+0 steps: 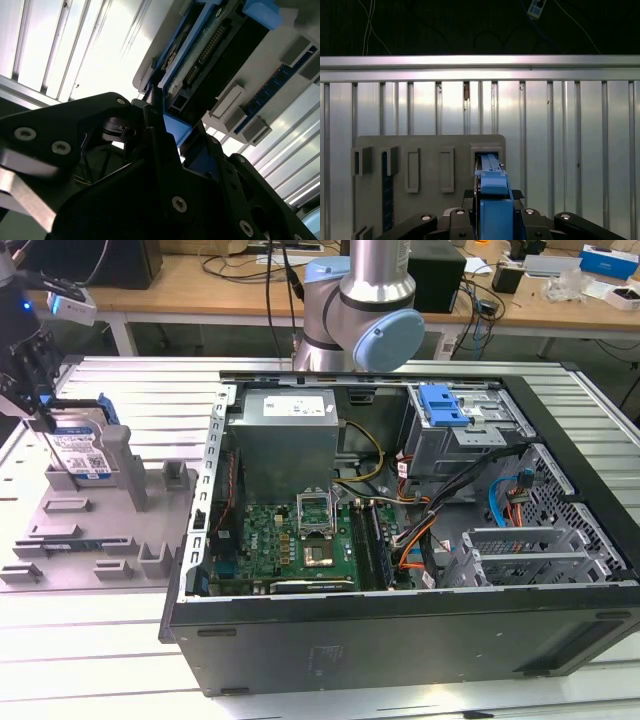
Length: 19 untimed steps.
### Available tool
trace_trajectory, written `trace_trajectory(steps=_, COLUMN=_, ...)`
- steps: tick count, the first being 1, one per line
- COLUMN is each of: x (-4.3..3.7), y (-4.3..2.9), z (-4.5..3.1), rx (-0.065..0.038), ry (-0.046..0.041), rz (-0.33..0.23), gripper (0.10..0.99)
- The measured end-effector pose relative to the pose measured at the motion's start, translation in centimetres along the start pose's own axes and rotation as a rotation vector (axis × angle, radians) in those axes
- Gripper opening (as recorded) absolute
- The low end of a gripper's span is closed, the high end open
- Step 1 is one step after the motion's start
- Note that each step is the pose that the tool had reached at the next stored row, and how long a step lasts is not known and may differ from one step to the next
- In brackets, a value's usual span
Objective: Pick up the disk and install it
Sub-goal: 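Pick up the disk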
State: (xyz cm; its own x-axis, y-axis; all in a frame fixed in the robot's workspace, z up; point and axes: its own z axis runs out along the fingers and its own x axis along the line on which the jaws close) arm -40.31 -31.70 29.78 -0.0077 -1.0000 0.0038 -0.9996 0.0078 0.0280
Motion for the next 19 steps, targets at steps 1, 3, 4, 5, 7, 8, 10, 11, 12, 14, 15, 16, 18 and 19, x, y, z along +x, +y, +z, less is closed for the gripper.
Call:
trace_trajectory(steps=1, x=0.00, y=0.00, z=0.00, rx=0.000, ry=0.0000, rz=0.000, gripper=0.365)
trace_trajectory(steps=3, x=0.00, y=0.00, z=0.00, rx=0.000, ry=0.0000, rz=0.000, gripper=0.365)
trace_trajectory(steps=4, x=0.00, y=0.00, z=0.00, rx=0.000, ry=0.0000, rz=0.000, gripper=0.365)
trace_trajectory(steps=5, x=0.01, y=0.00, z=0.00, rx=0.000, ry=0.0000, rz=0.000, gripper=0.365)
trace_trajectory(steps=7, x=0.01, y=0.01, z=-0.04, rx=0.000, ry=0.0001, rz=0.000, gripper=0.365)
trace_trajectory(steps=8, x=0.01, y=0.01, z=-0.14, rx=0.000, ry=0.0001, rz=0.000, gripper=0.365)
trace_trajectory(steps=10, x=0.01, y=0.01, z=-0.51, rx=0.000, ry=0.0001, rz=0.000, gripper=0.365)
trace_trajectory(steps=11, x=0.01, y=0.02, z=-0.70, rx=0.000, ry=0.0002, rz=0.000, gripper=0.365)
trace_trajectory(steps=12, x=0.01, y=0.02, z=-0.91, rx=0.000, ry=0.0003, rz=0.000, gripper=0.365)
trace_trajectory(steps=14, x=0.00, y=0.04, z=-1.48, rx=0.000, ry=0.0004, rz=0.000, gripper=0.365)
trace_trajectory(steps=15, x=0.00, y=0.05, z=-1.83, rx=0.000, ry=0.0004, rz=0.000, gripper=0.365)
trace_trajectory(steps=16, x=0.00, y=0.06, z=-2.26, rx=0.000, ry=0.0004, rz=0.000, gripper=0.365)
trace_trajectory(steps=18, x=0.01, y=0.09, z=-3.44, rx=0.000, ry=0.0004, rz=0.000, gripper=0.365)
trace_trajectory(steps=19, x=0.01, y=0.11, z=-3.93, rx=0.000, ry=0.0003, rz=0.000, gripper=0.365)
